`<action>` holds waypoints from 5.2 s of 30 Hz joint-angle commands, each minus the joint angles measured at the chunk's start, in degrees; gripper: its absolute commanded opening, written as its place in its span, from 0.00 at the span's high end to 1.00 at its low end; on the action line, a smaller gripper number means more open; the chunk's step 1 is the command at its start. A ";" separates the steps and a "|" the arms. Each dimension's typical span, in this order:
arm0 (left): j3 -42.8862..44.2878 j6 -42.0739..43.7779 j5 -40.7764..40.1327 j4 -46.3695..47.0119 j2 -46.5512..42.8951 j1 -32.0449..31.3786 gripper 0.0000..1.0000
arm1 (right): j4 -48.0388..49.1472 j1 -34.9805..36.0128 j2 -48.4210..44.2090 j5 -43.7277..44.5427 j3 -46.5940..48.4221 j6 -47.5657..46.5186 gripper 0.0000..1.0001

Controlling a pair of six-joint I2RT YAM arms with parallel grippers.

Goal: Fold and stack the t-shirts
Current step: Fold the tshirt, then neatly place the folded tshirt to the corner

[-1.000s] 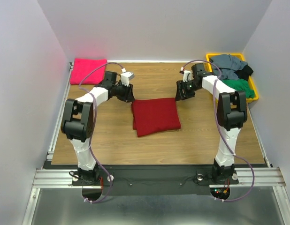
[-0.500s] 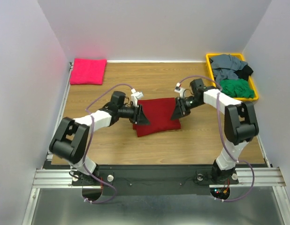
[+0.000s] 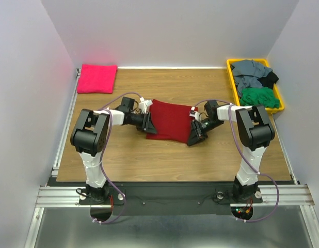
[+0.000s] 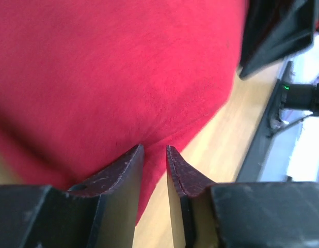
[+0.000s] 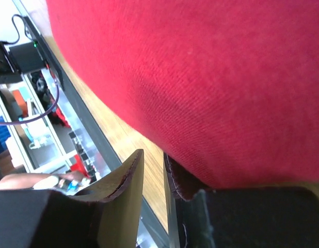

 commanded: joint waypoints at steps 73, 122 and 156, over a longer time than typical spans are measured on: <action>1.22 -10.31 -21.56 -7.66 -40.90 30.35 0.03 | 13.27 38.64 3.82 55.13 14.83 -5.90 0.68; -11.97 -53.99 -33.08 34.09 -8.30 -3.57 0.30 | 14.68 35.83 0.04 42.04 26.16 4.82 0.99; 22.20 -3.92 -52.06 10.10 -1.88 4.50 1.00 | 14.95 20.56 -12.17 41.77 15.89 3.43 0.00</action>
